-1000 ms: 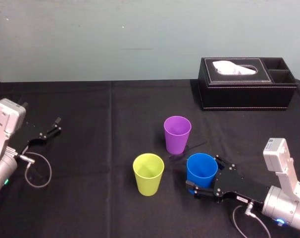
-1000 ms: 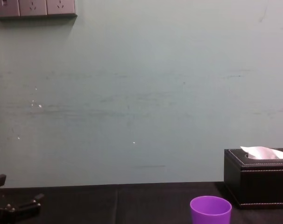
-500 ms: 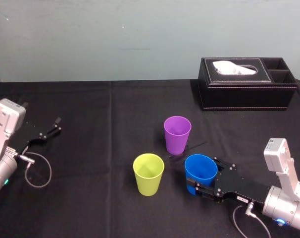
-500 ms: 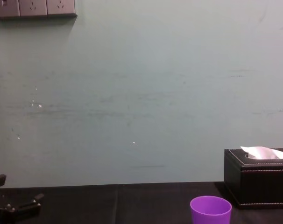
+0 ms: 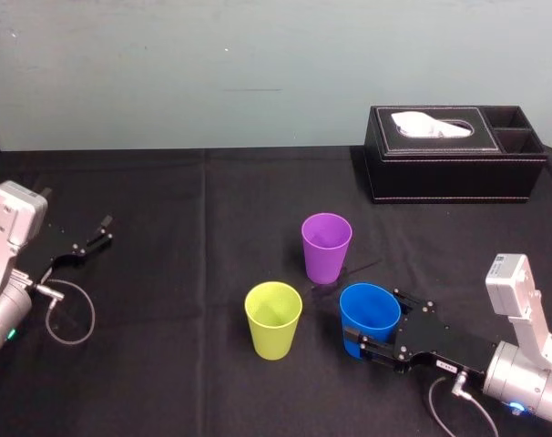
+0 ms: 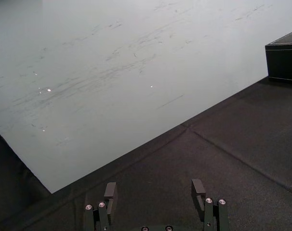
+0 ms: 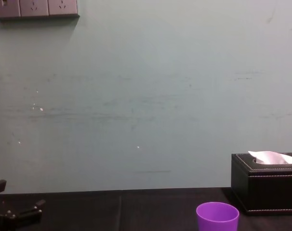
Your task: Stack the three plastic cups sequentially using one hand.
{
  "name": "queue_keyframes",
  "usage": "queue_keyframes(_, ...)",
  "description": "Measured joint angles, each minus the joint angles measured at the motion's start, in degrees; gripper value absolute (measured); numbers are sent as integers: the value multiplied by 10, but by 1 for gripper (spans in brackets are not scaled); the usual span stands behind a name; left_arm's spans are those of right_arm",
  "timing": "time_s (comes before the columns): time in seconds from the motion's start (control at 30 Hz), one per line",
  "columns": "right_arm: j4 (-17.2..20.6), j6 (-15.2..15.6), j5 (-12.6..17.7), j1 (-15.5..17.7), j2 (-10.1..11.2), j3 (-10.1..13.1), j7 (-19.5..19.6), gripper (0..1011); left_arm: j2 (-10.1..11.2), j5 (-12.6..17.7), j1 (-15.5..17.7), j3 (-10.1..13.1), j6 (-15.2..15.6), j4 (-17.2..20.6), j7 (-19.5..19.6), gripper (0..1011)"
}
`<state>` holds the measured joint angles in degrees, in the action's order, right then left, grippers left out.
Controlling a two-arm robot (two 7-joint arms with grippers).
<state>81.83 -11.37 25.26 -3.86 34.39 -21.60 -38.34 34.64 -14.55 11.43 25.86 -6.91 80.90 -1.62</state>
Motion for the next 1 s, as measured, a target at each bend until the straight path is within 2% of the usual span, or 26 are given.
queue_keyframes(0.1, 3, 1, -1, 1, 1, 0, 1, 731, 0, 0, 0, 0, 0, 0, 0, 1010)
queue_keyframes(0.33, 41, 25, 2, 16, 12, 13, 22, 730, 0, 0, 0, 0, 0, 0, 0, 1010)
queue_keyframes(0.6, 106, 71, 21, 29, 33, 43, 51, 731, 0, 0, 0, 0, 0, 0, 0, 1010)
queue_keyframes(0.73, 129, 95, 36, 23, 38, 57, 60, 730, 0, 0, 0, 0, 0, 0, 0, 1010)
queue_keyframes(1.0, 138, 116, 46, -6, 35, 64, 72, 731, 0, 0, 0, 0, 0, 0, 0, 1010)
